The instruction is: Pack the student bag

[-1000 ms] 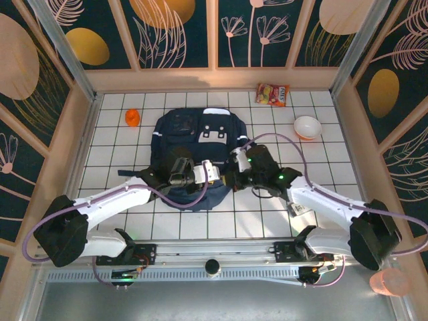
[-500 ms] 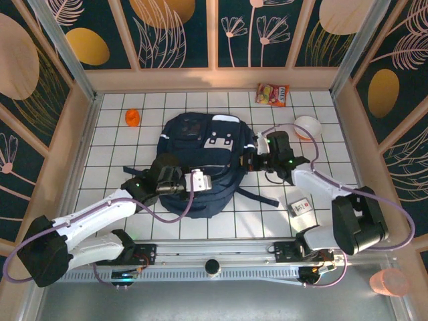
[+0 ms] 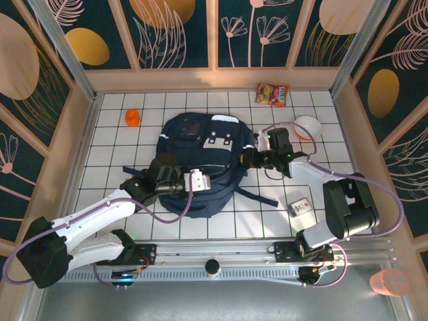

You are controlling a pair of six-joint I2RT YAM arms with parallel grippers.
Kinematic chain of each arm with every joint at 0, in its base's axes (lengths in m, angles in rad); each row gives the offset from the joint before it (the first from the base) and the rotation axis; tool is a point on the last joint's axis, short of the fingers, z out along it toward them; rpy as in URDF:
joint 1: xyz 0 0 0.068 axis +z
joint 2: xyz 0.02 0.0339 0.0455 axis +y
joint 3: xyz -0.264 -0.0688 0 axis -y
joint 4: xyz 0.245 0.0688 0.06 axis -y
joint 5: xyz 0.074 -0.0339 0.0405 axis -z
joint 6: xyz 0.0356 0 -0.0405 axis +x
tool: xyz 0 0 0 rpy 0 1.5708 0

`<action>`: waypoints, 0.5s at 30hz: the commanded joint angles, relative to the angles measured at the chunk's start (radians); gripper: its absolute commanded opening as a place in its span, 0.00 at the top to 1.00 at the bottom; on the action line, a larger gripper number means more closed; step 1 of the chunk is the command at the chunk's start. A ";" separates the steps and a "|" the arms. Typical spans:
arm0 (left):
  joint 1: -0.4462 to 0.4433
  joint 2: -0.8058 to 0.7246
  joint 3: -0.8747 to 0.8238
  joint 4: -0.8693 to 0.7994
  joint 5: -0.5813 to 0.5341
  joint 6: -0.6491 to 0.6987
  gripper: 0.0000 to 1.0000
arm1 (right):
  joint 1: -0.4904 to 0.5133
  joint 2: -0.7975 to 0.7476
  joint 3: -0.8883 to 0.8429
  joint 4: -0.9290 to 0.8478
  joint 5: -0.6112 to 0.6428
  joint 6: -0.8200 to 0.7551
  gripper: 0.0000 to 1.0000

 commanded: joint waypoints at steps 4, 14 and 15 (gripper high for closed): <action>-0.012 -0.103 -0.033 -0.048 0.142 -0.016 1.00 | -0.109 0.080 0.108 0.090 0.219 -0.006 1.00; 0.006 -0.206 -0.054 -0.005 -0.037 -0.136 0.38 | -0.058 -0.303 0.033 -0.022 0.311 -0.158 0.48; 0.007 -0.222 -0.063 -0.003 -0.063 -0.129 0.35 | -0.056 -0.363 0.010 -0.014 0.320 -0.168 0.48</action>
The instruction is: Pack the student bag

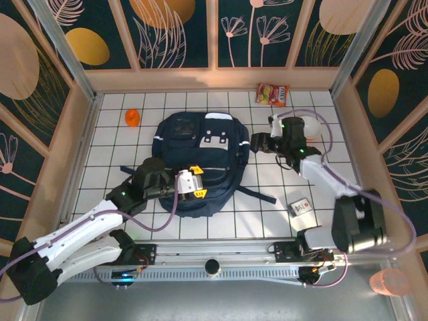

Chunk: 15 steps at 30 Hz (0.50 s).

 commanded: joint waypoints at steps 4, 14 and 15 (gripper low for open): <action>0.008 -0.041 -0.028 -0.052 -0.129 0.051 0.30 | 0.012 -0.349 -0.133 0.067 0.065 -0.107 0.47; 0.008 0.152 0.083 -0.241 -0.215 0.235 0.30 | 0.012 -0.599 -0.235 0.038 -0.011 -0.123 0.42; 0.008 0.183 0.106 -0.262 -0.212 0.237 0.31 | 0.012 -0.613 -0.238 0.036 -0.016 -0.119 0.41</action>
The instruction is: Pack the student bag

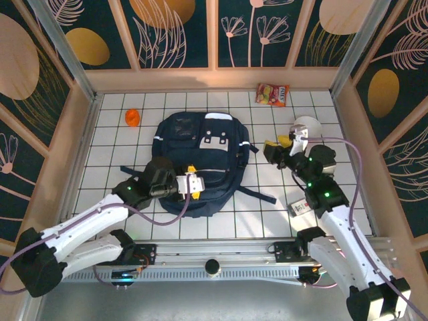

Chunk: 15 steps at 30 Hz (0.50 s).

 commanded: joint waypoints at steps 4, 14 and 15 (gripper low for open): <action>0.006 0.130 0.116 -0.072 0.037 0.024 0.33 | 0.007 -0.076 -0.025 0.002 -0.046 0.019 0.40; 0.129 0.210 0.294 -0.179 0.289 -0.216 0.30 | 0.006 -0.072 -0.042 -0.006 -0.108 0.043 0.40; 0.135 0.221 0.314 -0.223 0.283 -0.230 0.30 | 0.006 -0.072 -0.043 -0.002 -0.111 0.054 0.39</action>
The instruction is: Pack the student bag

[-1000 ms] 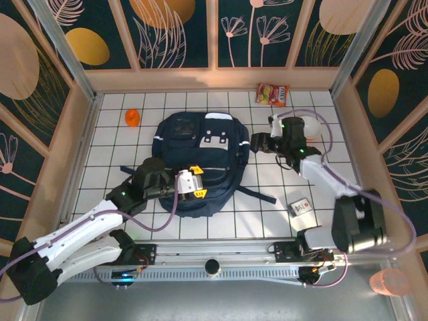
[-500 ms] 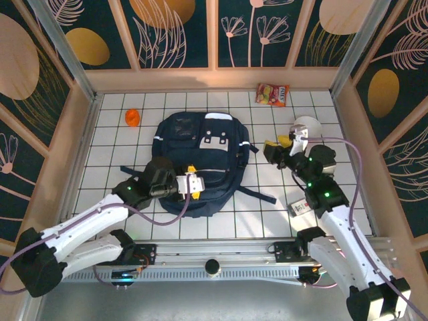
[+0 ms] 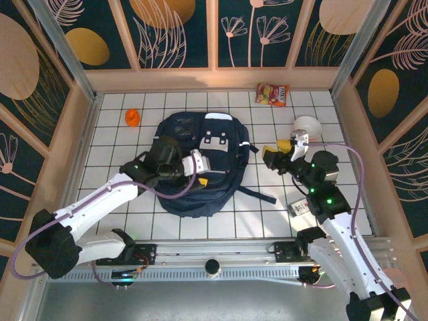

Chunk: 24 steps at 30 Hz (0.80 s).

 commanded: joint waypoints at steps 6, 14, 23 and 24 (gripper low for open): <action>0.029 -0.026 -0.003 -0.129 -0.046 -0.240 0.23 | 0.007 -0.030 -0.075 0.130 -0.060 0.115 0.37; 0.028 0.018 -0.044 -0.096 -0.077 -0.015 0.21 | 0.007 -0.022 -0.106 0.160 -0.087 0.134 0.37; 0.027 0.090 -0.049 -0.068 -0.039 0.206 0.21 | 0.007 -0.046 -0.136 0.217 -0.102 0.154 0.37; 0.027 0.090 -0.053 -0.069 -0.027 0.229 0.21 | 0.007 -0.044 -0.135 0.217 -0.104 0.153 0.37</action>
